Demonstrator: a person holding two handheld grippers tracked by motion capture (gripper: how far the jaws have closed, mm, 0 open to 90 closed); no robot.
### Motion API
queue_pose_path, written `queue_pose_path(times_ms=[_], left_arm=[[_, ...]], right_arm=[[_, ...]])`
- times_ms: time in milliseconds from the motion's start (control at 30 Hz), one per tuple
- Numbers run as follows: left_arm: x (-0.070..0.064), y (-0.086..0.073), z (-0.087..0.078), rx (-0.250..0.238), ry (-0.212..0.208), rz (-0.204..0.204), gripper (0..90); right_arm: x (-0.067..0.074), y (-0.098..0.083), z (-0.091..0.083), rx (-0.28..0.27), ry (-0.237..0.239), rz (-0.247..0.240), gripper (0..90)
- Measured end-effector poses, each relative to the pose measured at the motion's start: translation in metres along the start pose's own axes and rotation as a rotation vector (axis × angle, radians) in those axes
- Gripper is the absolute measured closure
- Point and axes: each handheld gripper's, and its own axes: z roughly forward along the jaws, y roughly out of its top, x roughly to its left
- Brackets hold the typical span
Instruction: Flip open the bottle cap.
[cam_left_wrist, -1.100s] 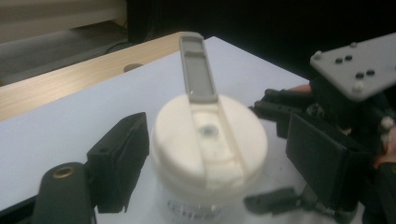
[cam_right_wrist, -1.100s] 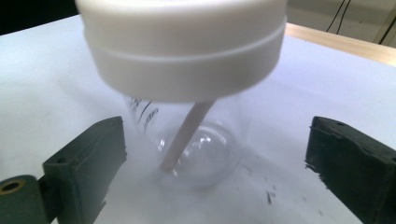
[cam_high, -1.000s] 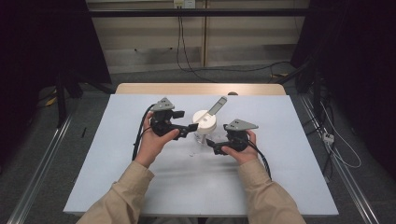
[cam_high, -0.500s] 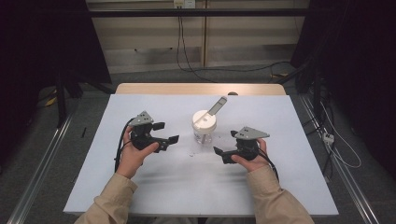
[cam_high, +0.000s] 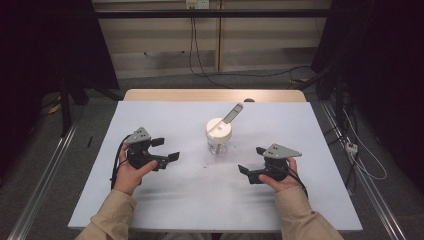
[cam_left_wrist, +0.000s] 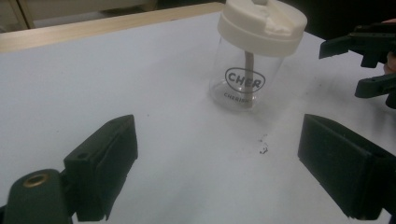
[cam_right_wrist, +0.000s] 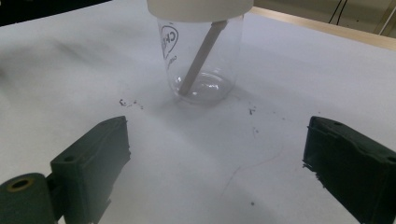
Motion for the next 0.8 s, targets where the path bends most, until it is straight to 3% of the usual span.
queue_pose_path(times_ms=[800], left_arm=[[0.002, -0.021, -0.021, -0.001, 0.02, -0.007, 10.9]], right_arm=[[0.001, -0.022, -0.027, -0.007, -0.015, 0.012, 7.2]])
